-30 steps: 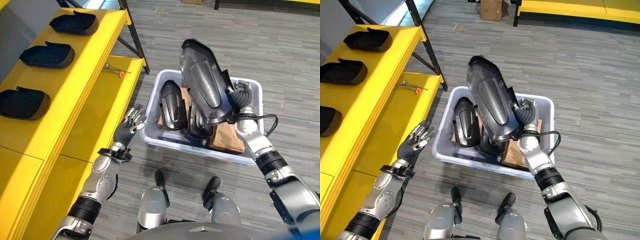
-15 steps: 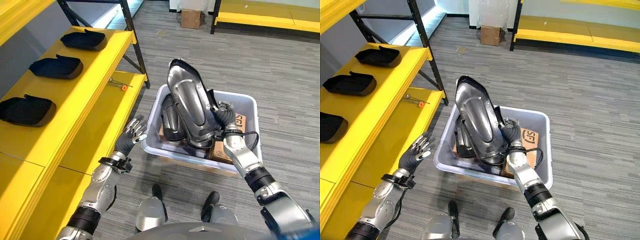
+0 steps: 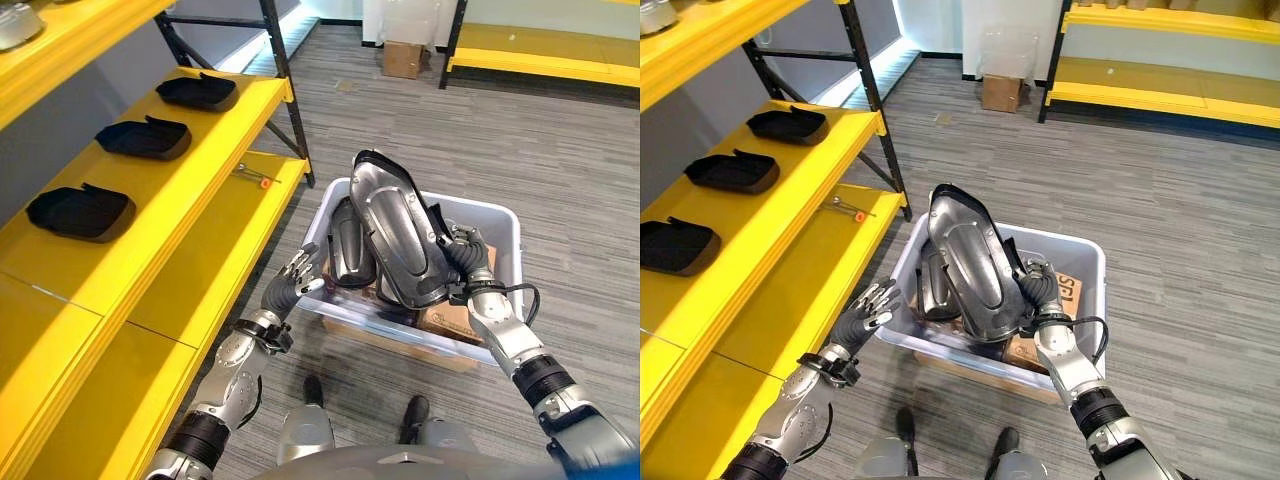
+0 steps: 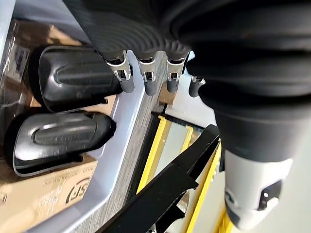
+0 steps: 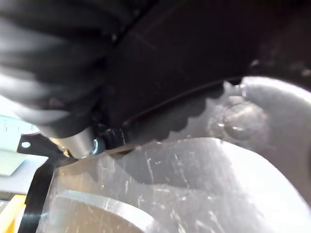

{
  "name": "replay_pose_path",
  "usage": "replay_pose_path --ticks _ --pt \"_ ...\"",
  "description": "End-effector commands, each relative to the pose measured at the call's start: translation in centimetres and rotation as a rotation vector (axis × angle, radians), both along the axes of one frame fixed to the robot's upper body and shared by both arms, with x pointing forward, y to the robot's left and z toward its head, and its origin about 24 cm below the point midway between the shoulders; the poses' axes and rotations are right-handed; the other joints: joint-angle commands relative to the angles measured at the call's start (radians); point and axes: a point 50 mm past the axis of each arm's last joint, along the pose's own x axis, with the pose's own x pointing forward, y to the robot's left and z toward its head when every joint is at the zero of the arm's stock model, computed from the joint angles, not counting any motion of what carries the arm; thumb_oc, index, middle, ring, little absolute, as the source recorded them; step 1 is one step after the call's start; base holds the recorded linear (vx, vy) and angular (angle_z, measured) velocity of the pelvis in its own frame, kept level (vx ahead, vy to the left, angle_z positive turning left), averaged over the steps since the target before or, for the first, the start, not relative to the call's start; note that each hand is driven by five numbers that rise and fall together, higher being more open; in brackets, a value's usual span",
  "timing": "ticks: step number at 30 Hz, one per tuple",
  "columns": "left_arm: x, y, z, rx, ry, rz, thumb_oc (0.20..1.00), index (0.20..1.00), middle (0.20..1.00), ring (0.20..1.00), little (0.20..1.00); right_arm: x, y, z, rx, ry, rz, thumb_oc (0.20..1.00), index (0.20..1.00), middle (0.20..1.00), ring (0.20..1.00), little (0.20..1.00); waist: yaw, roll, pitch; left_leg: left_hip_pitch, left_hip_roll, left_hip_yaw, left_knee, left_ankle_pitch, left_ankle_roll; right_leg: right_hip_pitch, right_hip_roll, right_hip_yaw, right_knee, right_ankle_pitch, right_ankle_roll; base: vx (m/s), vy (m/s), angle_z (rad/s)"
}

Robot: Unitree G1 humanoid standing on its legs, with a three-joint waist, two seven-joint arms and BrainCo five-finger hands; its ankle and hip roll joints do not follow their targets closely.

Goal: Move parts from the plastic box to the shelf.

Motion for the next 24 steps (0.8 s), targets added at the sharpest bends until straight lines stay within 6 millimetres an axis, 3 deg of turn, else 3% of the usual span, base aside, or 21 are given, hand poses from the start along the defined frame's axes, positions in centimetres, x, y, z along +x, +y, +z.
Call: replay_pose_path --ticks 1,5,6,8,14,18,21,24 --pt "0.5 0.5 1.8 0.062 -0.113 -0.078 1.0 1.0 1.0 1.0 1.0 1.5 2.2 4.4 0.098 -0.225 0.035 0.2 0.2 0.2 0.2 0.2 -0.01 -0.111 -0.017 0.049 -0.056 0.176 0.032 -0.088 -0.051 0.092 -0.01 0.0 -0.131 0.036 0.035 -0.09 -0.025 1.27" --pt "0.8 0.2 2.0 0.069 -0.128 -0.079 1.0 1.0 1.0 1.0 1.0 2.2 2.4 4.8 0.096 -0.219 0.049 0.2 0.2 0.2 0.2 0.2 -0.017 -0.116 -0.02 0.042 -0.005 0.215 0.107 -0.11 -0.058 0.08 -0.036 -0.032 -0.119 0.04 0.026 -0.07 0.026 0.76" --pt "1.0 0.0 2.3 0.073 -0.132 -0.062 1.0 1.0 1.0 1.0 1.0 2.7 3.3 5.0 0.098 -0.21 0.069 0.2 0.2 0.2 0.2 0.2 -0.02 -0.117 -0.034 0.077 0.066 0.248 0.186 -0.102 -0.069 0.068 -0.057 -0.069 -0.086 0.021 0.005 -0.07 0.121 0.66" --pt "1.0 0.0 2.3 0.074 -0.129 -0.061 1.0 1.0 1.0 1.0 1.0 2.7 3.4 5.0 0.098 -0.208 0.071 0.2 0.2 0.2 0.2 0.2 -0.021 -0.116 -0.04 0.083 0.083 0.252 0.196 -0.09 -0.076 0.067 -0.057 -0.076 -0.079 0.014 0.0 -0.03 0.107 0.52" --pt "1.1 -0.3 2.2 0.072 -0.122 -0.043 1.0 1.0 1.0 1.0 1.0 3.0 4.3 5.3 0.103 -0.19 0.099 0.2 0.2 0.2 0.2 0.2 -0.03 -0.093 -0.078 0.124 0.185 0.288 0.219 0.015 -0.123 0.053 -0.075 -0.125 -0.043 -0.019 -0.013 0.01 0.238 0.27" --pt "1.6 -0.5 2.7 0.093 -0.132 -0.029 1.0 1.0 1.0 1.0 1.0 2.7 4.9 4.7 0.119 -0.158 0.115 0.2 0.2 0.2 0.2 0.2 -0.039 -0.071 -0.091 0.165 0.152 0.325 0.15 -0.017 -0.102 0.047 -0.108 -0.165 0.023 -0.036 0.008 0.03 0.419 0.66" --pt "1.7 -0.1 2.8 0.147 -0.147 -0.007 1.0 1.0 1.0 1.0 1.0 2.2 5.1 3.7 0.15 -0.122 0.118 0.2 0.2 0.2 0.2 0.2 -0.029 -0.067 -0.093 0.182 0.087 0.299 0.088 -0.086 -0.055 0.046 -0.137 -0.158 0.079 -0.042 0.033 0.07 0.485 0.85" --pt "1.4 0.5 2.9 0.173 -0.164 0.021 1.0 1.0 1.0 1.0 1.0 1.7 5.8 3.3 0.156 -0.116 0.134 0.2 0.2 0.2 0.2 0.2 -0.006 -0.065 -0.083 0.178 0.052 0.258 0.061 -0.106 -0.027 0.047 -0.156 -0.147 0.11 -0.046 0.051 0.05 0.534 1.08"
